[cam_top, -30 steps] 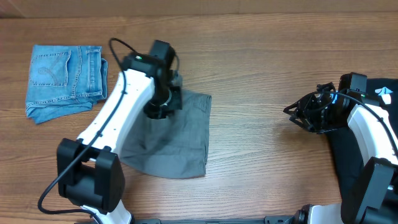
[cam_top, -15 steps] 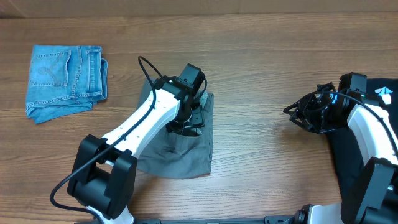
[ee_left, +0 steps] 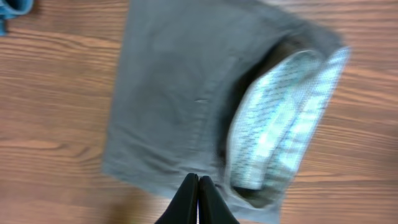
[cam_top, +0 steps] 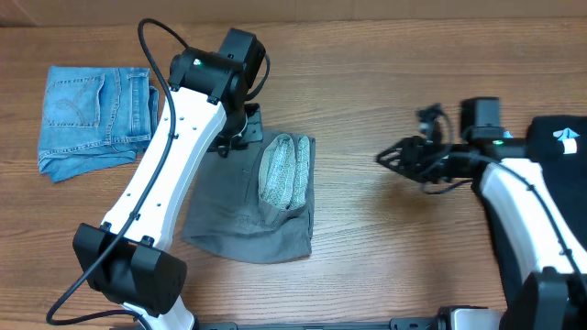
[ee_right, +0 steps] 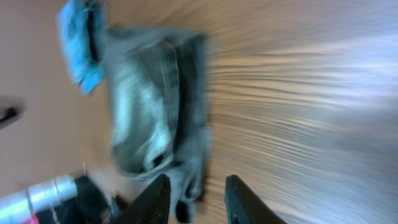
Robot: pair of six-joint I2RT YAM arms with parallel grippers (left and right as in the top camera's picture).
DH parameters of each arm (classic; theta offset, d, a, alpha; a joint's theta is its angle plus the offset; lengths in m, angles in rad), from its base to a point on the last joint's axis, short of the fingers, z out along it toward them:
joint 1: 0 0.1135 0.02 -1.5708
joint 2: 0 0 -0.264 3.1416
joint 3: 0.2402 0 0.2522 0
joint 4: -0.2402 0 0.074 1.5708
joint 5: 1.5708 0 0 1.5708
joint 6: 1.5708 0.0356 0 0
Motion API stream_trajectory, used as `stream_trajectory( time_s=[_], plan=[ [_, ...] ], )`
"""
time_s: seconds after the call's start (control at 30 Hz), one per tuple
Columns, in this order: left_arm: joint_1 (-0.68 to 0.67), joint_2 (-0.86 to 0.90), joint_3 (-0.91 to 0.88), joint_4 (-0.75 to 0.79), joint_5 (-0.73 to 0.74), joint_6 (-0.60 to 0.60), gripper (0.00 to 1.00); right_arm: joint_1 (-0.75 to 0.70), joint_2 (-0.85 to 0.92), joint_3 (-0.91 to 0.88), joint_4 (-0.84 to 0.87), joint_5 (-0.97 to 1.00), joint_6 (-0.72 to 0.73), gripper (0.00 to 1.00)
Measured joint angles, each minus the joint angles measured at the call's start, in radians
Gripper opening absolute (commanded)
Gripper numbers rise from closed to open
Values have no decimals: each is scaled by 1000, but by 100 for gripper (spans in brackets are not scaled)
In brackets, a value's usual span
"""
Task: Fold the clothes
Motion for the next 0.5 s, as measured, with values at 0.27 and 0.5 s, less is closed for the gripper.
stream_trajectory(
  time_s=[0.27,0.5],
  plan=[
    [74,2,-233,53,-97,16,4,393,-19,0,220,-48,57,18],
    [230,2,-360,221,12,74,5,666,66,0,370,75,176,15]
  ],
)
